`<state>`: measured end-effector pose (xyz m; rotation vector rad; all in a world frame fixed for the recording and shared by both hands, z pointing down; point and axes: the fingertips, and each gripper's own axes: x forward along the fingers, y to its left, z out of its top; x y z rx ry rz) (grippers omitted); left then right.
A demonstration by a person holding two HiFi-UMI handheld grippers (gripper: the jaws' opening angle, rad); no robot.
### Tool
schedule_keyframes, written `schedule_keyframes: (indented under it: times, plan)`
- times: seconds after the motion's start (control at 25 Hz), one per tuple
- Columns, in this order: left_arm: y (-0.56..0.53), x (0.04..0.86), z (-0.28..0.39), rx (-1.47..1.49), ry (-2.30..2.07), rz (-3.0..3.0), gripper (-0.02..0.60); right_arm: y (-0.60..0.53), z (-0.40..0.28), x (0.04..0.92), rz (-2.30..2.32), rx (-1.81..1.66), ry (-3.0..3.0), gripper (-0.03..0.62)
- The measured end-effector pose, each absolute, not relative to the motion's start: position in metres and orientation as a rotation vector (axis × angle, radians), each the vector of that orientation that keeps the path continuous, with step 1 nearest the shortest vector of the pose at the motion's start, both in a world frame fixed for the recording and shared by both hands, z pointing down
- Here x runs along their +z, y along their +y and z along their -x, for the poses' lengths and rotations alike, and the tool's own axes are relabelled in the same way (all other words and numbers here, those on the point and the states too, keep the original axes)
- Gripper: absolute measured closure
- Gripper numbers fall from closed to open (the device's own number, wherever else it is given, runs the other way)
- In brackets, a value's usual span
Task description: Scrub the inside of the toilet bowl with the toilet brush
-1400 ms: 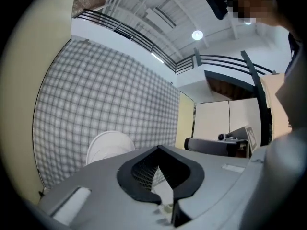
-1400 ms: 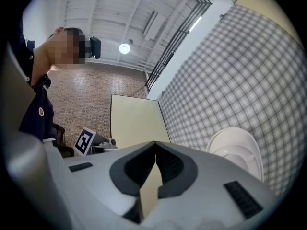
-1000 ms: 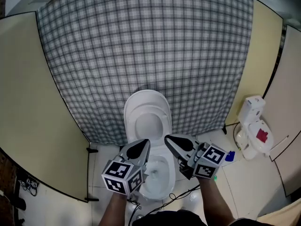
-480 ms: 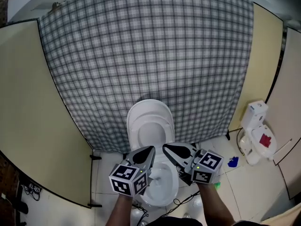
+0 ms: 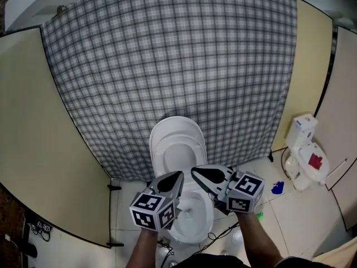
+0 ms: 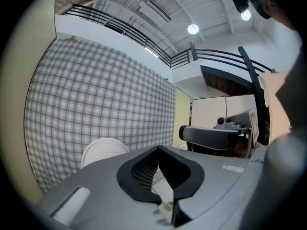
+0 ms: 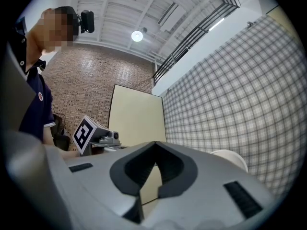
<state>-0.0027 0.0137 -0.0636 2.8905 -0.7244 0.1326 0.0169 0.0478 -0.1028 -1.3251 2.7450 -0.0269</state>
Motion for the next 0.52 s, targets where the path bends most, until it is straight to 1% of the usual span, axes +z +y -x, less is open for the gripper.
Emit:
schedule_keyframes:
  times: [0.24,0.52]
  plan:
    - [0.022,-0.043,-0.002,0.101,-0.730,-2.918,0.581,0.058,-0.018,-0.079,1.321,0.031,2.775,0.592]
    - [-0.030,0.002,-0.013,0.107,-0.731,-2.916,0.581,0.007,-0.029,-0.030,1.339,0.025,2.789,0.592]
